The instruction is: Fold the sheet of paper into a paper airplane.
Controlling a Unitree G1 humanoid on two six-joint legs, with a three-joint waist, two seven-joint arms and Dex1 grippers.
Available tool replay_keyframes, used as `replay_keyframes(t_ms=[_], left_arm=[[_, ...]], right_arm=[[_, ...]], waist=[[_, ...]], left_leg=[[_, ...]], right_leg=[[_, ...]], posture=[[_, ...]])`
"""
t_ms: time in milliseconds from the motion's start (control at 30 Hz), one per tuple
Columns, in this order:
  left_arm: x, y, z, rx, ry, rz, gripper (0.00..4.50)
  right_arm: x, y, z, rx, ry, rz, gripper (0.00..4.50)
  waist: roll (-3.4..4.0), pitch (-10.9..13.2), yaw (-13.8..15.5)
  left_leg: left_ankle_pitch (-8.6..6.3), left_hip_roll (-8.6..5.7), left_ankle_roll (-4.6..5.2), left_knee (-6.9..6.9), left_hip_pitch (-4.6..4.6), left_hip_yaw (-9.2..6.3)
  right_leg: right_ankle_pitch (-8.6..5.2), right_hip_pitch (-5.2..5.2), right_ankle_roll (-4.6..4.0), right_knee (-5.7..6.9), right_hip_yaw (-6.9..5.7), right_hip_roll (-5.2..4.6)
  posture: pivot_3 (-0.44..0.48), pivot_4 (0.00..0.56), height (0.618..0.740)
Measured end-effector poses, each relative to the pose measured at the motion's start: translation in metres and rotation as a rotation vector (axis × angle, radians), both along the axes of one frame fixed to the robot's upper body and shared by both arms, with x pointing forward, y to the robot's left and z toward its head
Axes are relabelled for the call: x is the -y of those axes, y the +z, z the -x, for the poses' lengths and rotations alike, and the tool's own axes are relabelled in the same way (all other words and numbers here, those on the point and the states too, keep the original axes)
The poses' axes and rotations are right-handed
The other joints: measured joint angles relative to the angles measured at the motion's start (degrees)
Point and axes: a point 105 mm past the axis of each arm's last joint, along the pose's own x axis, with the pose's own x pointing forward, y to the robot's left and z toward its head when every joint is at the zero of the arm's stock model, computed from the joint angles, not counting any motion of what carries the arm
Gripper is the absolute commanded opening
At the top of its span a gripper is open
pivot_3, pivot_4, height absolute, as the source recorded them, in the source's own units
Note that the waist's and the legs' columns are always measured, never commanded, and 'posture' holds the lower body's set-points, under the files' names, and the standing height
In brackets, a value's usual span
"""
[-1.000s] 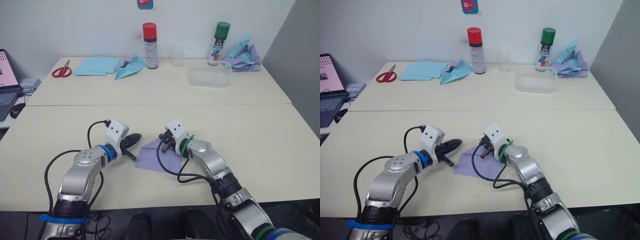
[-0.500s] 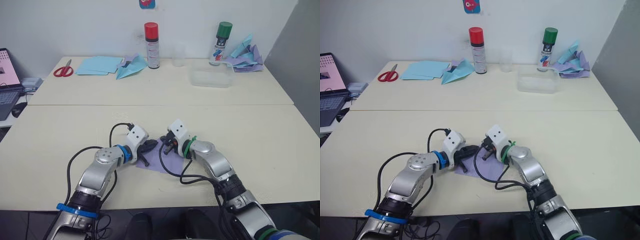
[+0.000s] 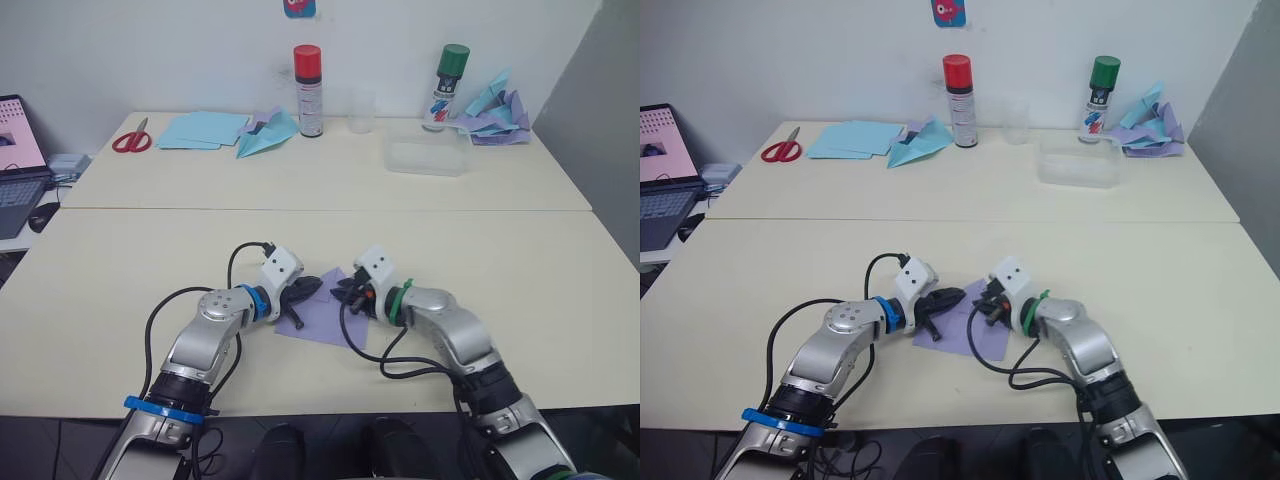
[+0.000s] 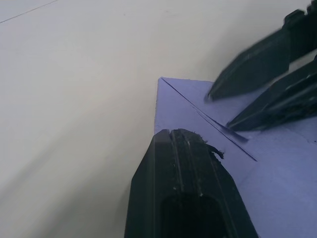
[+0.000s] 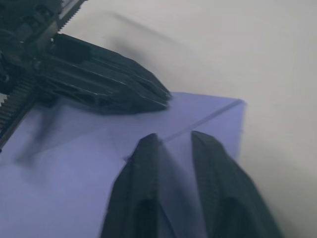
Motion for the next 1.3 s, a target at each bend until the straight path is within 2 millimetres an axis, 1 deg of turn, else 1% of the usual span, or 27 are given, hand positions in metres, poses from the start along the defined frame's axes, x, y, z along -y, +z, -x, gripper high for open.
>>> replay_keyframes(t_ms=[67,133,167,233,333,433,533,667,867,967,1067,1167,1300], left_arm=[[0.001,0.0,0.0,0.001,-0.002,0.002,0.0],[0.001,0.0,0.0,0.001,-0.002,0.002,0.0],[0.001,0.0,0.0,0.001,-0.002,0.002,0.0],[0.001,-0.001,0.0,0.001,-0.001,0.003,0.0],[0.001,-0.001,0.0,0.001,-0.002,0.004,0.0],[0.002,-0.001,0.0,0.002,-0.003,0.005,0.0],[0.002,-0.001,0.0,0.001,-0.001,0.008,0.0],[0.002,-0.002,0.001,0.001,0.003,0.011,0.0],[0.001,-0.002,0.002,0.006,0.018,0.014,0.0],[0.001,-0.002,0.002,0.008,0.022,0.015,0.0],[0.001,-0.002,0.002,0.01,0.023,0.016,0.0],[0.002,-0.002,0.002,0.014,0.023,0.02,0.0],[0.002,-0.001,0.002,0.018,0.023,0.022,0.0]], right_arm=[[0.019,0.016,0.003,-0.074,-0.041,-0.053,3.06],[0.037,0.027,0.006,-0.129,-0.081,-0.067,3.7],[0.043,0.029,0.008,-0.159,-0.095,-0.069,3.7],[0.048,0.023,0.015,-0.256,-0.11,-0.072,3.7],[0.046,0.017,0.027,-0.357,-0.096,-0.057,3.7],[0.046,0.012,0.031,-0.46,-0.137,-0.089,3.7],[0.043,0.012,0.028,-0.523,-0.17,-0.14,3.7],[0.039,0.012,0.026,-0.534,-0.178,-0.145,3.7],[0.02,0.011,0.026,-0.566,-0.166,-0.192,3.7],[0.008,0.011,0.027,-0.619,-0.151,-0.258,3.7],[0.002,0.011,0.027,-0.664,-0.145,-0.305,3.7],[0.002,0.011,0.022,-0.714,-0.164,-0.36,3.7],[0.008,0.014,0.013,-0.741,-0.216,-0.405,3.7]], waist=[[0.02,0.0,0.2],[0.02,0.0,0.3],[0.02,0.0,0.3],[0.04,0.0,0.3],[0.07,0.0,0.3],[0.07,0.0,0.3],[0.07,0.0,0.3],[0.07,0.0,0.2],[0.08,0.0,-0.4],[0.09,0.0,-0.6],[0.09,0.0,-0.6],[0.09,0.0,-0.6],[0.1,0.0,-0.6]], left_leg=[[0.0,0.02,0.0,0.0,-0.04,-0.03],[0.0,0.03,0.0,0.0,-0.03,-0.06],[0.0,0.03,0.0,-0.01,-0.03,-0.08],[0.0,0.06,0.0,-0.03,-0.02,-0.08],[0.0,0.05,0.0,-0.04,-0.02,-0.1],[0.0,0.03,0.0,-0.03,-0.04,-0.06],[0.0,0.02,0.0,-0.02,-0.03,-0.05],[0.0,0.03,0.0,-0.03,-0.02,-0.05],[0.0,0.07,0.0,-0.06,-0.01,-0.08],[0.0,0.07,0.0,-0.08,-0.02,-0.08],[0.0,0.06,0.0,-0.08,-0.04,-0.08],[0.0,0.05,0.01,-0.08,-0.08,-0.06],[-0.01,0.04,0.01,-0.08,-0.18,-0.08]], right_leg=[[0.0,-0.02,0.0,0.0,0.0,-0.04],[0.0,-0.01,-0.01,-0.01,0.0,-0.06],[-0.01,-0.01,-0.02,-0.01,0.0,-0.06],[-0.01,-0.02,-0.03,0.0,0.0,-0.04],[-0.02,-0.02,-0.04,-0.01,-0.01,-0.04],[-0.02,-0.02,-0.03,-0.02,0.02,-0.04],[-0.01,-0.02,-0.02,-0.03,0.01,-0.04],[-0.01,-0.01,-0.02,-0.04,0.02,-0.04],[-0.01,-0.01,-0.02,-0.04,0.01,-0.01],[-0.02,-0.01,-0.02,-0.04,0.01,-0.01],[-0.02,-0.02,-0.02,-0.07,0.01,-0.01],[-0.01,-0.02,-0.01,-0.11,0.01,-0.02],[0.0,-0.06,0.0,-0.19,-0.01,-0.01]], posture=[[0.0,0.15,0.74],[0.0,0.15,0.74],[0.0,0.15,0.74],[0.0,0.15,0.74],[0.0,0.15,0.74],[0.0,0.15,0.74],[0.0,0.15,0.74],[0.0,0.15,0.74],[0.0,0.15,0.74],[0.0,0.15,0.74],[0.0,0.15,0.74],[0.0,0.15,0.74],[0.0,0.15,0.74]])
